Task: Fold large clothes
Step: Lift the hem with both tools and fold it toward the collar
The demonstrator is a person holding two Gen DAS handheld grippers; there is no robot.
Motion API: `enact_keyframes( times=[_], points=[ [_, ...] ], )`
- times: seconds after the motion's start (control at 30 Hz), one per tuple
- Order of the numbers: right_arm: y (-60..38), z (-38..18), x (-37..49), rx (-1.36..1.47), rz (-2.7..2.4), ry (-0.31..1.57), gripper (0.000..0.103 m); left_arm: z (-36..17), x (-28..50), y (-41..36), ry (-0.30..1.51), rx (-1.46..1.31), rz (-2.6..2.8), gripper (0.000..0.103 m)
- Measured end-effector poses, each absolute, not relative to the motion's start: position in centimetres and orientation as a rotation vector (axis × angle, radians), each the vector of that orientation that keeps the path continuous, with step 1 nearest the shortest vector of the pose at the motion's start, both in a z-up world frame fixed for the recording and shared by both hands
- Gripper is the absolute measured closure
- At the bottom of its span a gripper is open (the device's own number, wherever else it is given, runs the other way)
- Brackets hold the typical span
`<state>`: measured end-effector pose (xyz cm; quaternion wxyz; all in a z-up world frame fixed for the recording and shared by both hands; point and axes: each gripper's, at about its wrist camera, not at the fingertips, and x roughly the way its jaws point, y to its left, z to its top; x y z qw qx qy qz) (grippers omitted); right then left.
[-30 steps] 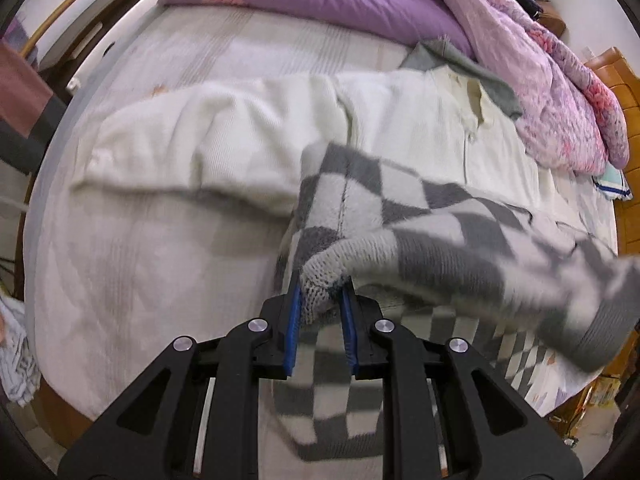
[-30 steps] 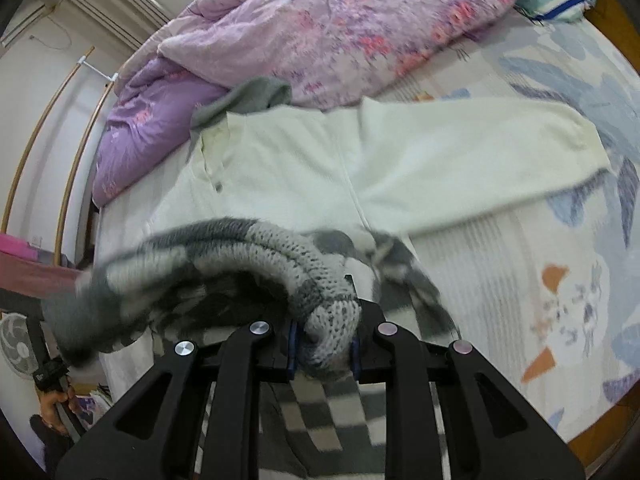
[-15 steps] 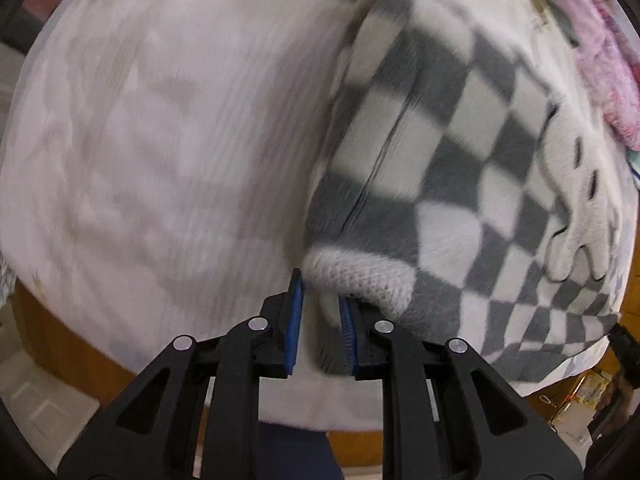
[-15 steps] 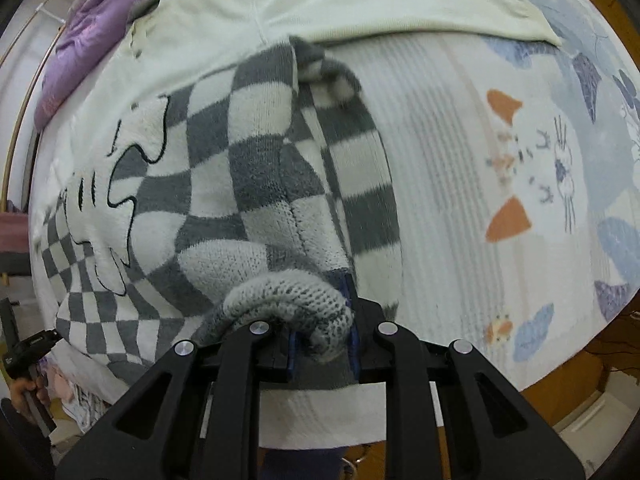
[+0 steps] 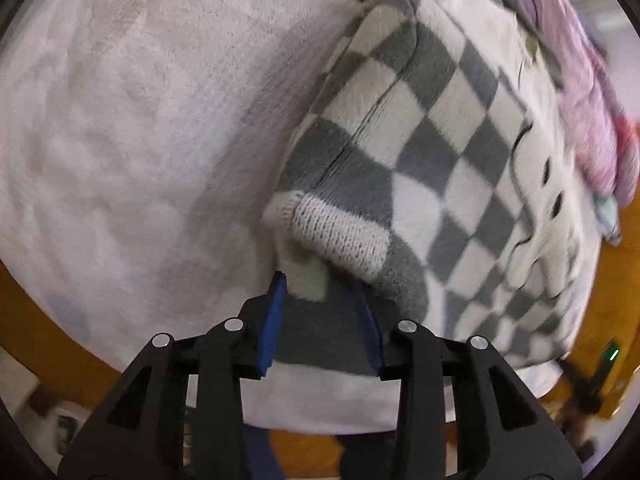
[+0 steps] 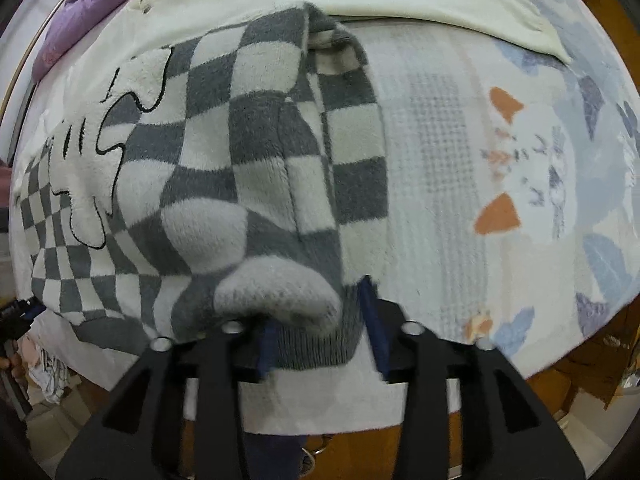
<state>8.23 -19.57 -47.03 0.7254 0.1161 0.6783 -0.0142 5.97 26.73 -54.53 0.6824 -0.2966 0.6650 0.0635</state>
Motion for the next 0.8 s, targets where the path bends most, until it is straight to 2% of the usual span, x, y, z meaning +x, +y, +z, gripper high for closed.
enact_keyframes(
  times=[0.07, 0.17, 0.4, 0.47, 0.63, 0.67, 0.8],
  points=[
    [-20.4, -46.8, 6.8, 0.336, -0.05, 1.5, 0.053, -54.4, 5.6, 27.4, 1.456, -0.822, 0.153, 0.066],
    [-21.4, -47.0, 5.0, 0.618, -0.025, 1.468, 0.05, -55.3, 4.1, 28.5, 1.415, -1.007, 0.2, 0.059],
    [-21.5, -51.3, 4.2, 1.231, -0.044, 1.337, 0.05, -55.9, 4.6, 28.4, 1.368, -1.165, 0.182, 0.059],
    [-21.3, -51.5, 4.4, 1.298, -0.059, 1.306, 0.05, -55.3, 4.6, 28.4, 1.353, -1.151, 0.174, 0.059],
    [-22.1, -52.6, 4.0, 1.408, -0.128, 1.254, 0.05, -55.0, 3.6, 27.7, 1.325, -1.262, 0.213, 0.046],
    [-22.2, -52.4, 4.2, 1.401, -0.133, 1.251, 0.05, -55.2, 3.7, 27.7, 1.335, -1.257, 0.234, 0.037],
    [-22.7, -51.3, 4.5, 1.412, -0.089, 1.249, 0.05, -55.0, 2.9, 27.9, 1.287, -1.352, 0.203, 0.035]
  ],
)
